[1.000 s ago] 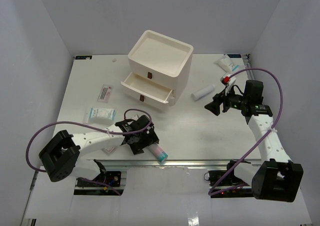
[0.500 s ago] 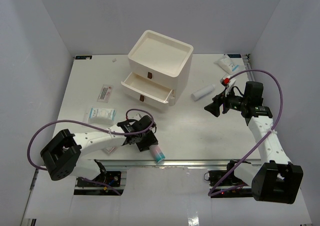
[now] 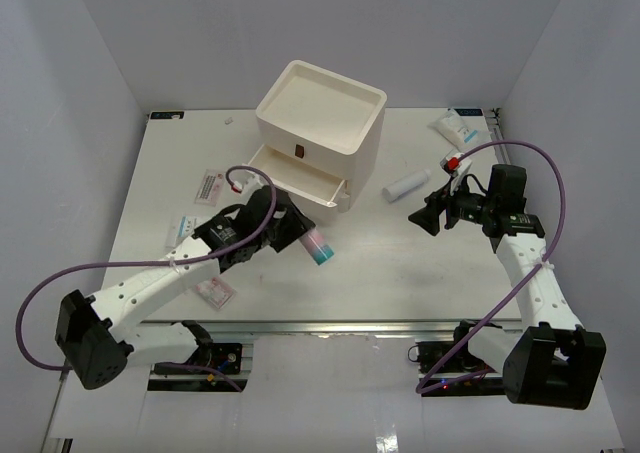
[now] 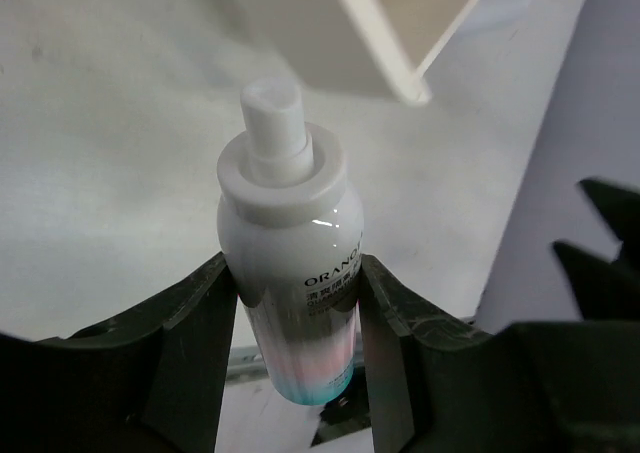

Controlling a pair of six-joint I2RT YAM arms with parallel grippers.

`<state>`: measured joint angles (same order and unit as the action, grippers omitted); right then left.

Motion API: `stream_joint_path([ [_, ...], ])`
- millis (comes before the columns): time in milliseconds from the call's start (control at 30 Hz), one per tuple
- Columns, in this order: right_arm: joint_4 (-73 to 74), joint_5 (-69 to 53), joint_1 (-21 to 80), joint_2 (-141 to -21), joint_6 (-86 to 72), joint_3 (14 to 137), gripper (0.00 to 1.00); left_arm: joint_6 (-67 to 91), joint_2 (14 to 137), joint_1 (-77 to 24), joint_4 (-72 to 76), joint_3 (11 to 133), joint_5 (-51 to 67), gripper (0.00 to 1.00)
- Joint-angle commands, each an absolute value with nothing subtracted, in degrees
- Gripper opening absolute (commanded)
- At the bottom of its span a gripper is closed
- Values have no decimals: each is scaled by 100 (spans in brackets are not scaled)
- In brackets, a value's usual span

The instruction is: Organize the makeup

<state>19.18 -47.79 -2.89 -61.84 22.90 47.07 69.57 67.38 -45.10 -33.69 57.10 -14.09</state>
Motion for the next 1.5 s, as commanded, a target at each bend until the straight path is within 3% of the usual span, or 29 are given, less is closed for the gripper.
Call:
stream_joint_path([
  [0, 1758, -4889, -337, -6082, 2285, 4702, 78, 6773, 6931, -3508, -2868, 6237, -926, 0],
  [200, 1753, -4869, -360, -6073, 2294, 4693, 78, 7138, 7772, -2840, -2528, 7009, -502, 1],
  [367, 1758, -4872, -360, -6056, 2306, 4685, 78, 7422, 8431, -2622, -2498, 7460, -412, 11],
  [533, 1766, -4859, -369, -6056, 2322, 4683, 78, 7653, 8832, -2482, -2404, 7527, -215, 45],
  [700, 1767, -4852, -369, -6064, 2338, 4676, 78, 7620, 8850, -2443, -2356, 7559, -150, 72],
  [733, 1767, -4860, -369, -6065, 2338, 4676, 78, 7602, 8798, -2443, -2355, 7550, -167, 83],
  [833, 1775, -4852, -361, -6099, 2338, 4676, 78, 7491, 8689, -2427, -2347, 7534, -168, 98],
  [1133, 1767, -4828, -369, -6202, 2335, 4649, 78, 7039, 7992, -2390, -2242, 7192, -97, 98],
  [1333, 1758, -4939, -369, -6615, 2098, 4668, 80, 4896, 6714, -2329, -1675, 6214, 12, 98],
  [1467, 1761, -4540, -222, -7315, 1651, 5075, 80, 3459, 5353, -2312, -1215, 5012, 698, 98],
])
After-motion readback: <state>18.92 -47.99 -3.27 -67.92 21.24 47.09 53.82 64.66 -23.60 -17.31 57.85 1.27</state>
